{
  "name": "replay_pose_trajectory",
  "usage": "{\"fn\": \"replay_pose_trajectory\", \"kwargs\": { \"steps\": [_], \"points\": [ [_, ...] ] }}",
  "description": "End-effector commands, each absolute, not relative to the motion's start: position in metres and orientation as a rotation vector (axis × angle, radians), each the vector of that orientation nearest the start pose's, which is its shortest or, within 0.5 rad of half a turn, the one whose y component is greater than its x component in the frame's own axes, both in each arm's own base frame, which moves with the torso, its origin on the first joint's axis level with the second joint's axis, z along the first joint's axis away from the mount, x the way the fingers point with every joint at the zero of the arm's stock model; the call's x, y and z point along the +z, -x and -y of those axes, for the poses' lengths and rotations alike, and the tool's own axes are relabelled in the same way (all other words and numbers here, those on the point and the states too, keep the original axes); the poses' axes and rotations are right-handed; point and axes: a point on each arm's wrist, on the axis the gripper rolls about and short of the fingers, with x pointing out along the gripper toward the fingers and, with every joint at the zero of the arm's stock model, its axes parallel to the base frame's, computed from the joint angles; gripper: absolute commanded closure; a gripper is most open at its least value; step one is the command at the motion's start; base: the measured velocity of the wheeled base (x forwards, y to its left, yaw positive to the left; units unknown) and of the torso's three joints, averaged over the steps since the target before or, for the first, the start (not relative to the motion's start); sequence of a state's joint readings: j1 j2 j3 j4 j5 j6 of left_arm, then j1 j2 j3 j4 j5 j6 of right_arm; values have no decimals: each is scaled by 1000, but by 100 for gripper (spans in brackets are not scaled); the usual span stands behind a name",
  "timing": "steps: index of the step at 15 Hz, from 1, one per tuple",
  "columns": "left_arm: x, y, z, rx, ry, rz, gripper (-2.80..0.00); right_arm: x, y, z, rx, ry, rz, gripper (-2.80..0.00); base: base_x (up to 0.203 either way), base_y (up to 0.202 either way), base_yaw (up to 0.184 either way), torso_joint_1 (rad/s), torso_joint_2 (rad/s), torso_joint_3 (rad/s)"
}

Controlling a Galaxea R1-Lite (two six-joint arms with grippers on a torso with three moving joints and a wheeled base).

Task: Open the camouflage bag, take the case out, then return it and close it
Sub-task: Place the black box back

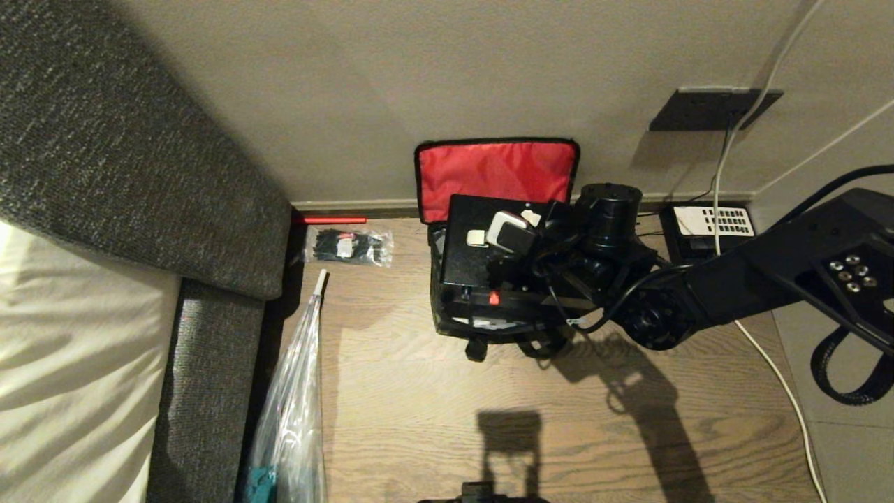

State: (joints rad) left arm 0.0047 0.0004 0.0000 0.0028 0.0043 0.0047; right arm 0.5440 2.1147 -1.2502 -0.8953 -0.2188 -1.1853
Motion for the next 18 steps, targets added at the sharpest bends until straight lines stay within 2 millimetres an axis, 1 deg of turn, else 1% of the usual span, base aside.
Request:
{"fn": "replay_pose_trajectory", "kwargs": {
  "steps": [1, 6, 9, 11, 14, 16, 18],
  "points": [
    [75, 23, 0, 10, -5, -1, 0, 166, -372, -220, 299, 1180, 215, 0, 0, 0, 0, 0, 0, 0],
    [75, 23, 0, 9, -5, -2, 0, 169, -370, -220, 304, 1179, 212, 0, 0, 0, 0, 0, 0, 0],
    [75, 23, 0, 10, -5, -2, 0, 153, -375, -224, 342, 1186, 203, 0, 0, 0, 0, 0, 0, 0],
    [75, 23, 0, 9, -5, 0, 0, 150, -378, -228, 388, 1180, 230, 0, 0, 0, 0, 0, 0, 0],
    [75, 23, 0, 9, -5, -2, 0, 154, -388, -234, 401, 1165, 272, 0, 0, 0, 0, 0, 0, 0],
    [74, 23, 0, 9, -5, -3, 0, 149, -396, -240, 420, 1158, 290, 0, 0, 0, 0, 0, 0, 0],
    [75, 23, 0, 9, -5, 0, 0, 150, -402, -244, 412, 1142, 308, 0, 0, 0, 0, 0, 0, 0]
  ]
}}
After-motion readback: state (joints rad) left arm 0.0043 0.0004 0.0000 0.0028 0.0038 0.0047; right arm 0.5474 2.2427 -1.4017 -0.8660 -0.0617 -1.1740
